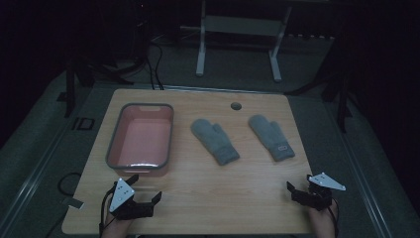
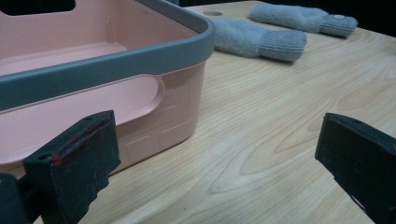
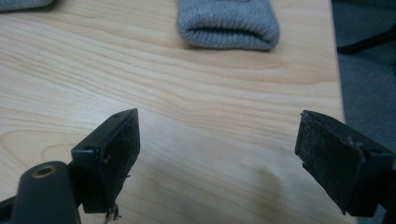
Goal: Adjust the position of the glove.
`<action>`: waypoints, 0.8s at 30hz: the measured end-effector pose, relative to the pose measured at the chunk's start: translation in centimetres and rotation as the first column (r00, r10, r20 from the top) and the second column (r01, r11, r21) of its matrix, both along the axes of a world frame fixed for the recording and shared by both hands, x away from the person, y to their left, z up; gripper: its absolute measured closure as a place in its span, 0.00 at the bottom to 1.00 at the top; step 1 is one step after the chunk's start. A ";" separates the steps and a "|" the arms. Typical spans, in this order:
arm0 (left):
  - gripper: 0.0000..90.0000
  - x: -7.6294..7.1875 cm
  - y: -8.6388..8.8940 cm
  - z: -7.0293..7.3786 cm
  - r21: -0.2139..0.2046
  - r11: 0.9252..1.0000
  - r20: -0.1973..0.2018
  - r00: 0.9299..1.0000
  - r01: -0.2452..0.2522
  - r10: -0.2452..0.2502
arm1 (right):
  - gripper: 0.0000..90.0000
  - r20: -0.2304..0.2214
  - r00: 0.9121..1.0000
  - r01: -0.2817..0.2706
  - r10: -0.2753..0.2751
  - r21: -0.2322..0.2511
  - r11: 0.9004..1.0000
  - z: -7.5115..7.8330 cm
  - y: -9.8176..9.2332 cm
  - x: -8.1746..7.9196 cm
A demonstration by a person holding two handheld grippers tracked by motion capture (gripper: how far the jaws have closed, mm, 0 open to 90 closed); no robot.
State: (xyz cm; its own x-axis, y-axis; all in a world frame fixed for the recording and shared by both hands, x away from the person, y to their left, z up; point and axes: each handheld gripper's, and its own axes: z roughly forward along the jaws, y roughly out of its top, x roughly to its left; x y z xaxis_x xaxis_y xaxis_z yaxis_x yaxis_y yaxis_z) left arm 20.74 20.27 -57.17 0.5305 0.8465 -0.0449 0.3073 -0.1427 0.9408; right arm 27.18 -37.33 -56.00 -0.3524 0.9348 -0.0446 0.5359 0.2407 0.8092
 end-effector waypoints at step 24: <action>0.00 -0.1 -0.2 0.1 -0.004 0.999 -0.011 0.999 0.048 -0.048 | 0.11 -0.051 0.997 -0.052 0.051 -0.024 0.998 6.2 3.0 3.7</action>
State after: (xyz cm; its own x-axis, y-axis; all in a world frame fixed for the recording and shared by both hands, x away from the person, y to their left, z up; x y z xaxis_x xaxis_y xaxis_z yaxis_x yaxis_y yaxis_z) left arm 20.66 20.08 -57.05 0.5697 0.8201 -0.0545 0.3111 -0.1538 0.9378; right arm 30.91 -34.31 -49.83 -0.4021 0.9143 -0.0487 0.5625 0.2887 0.7747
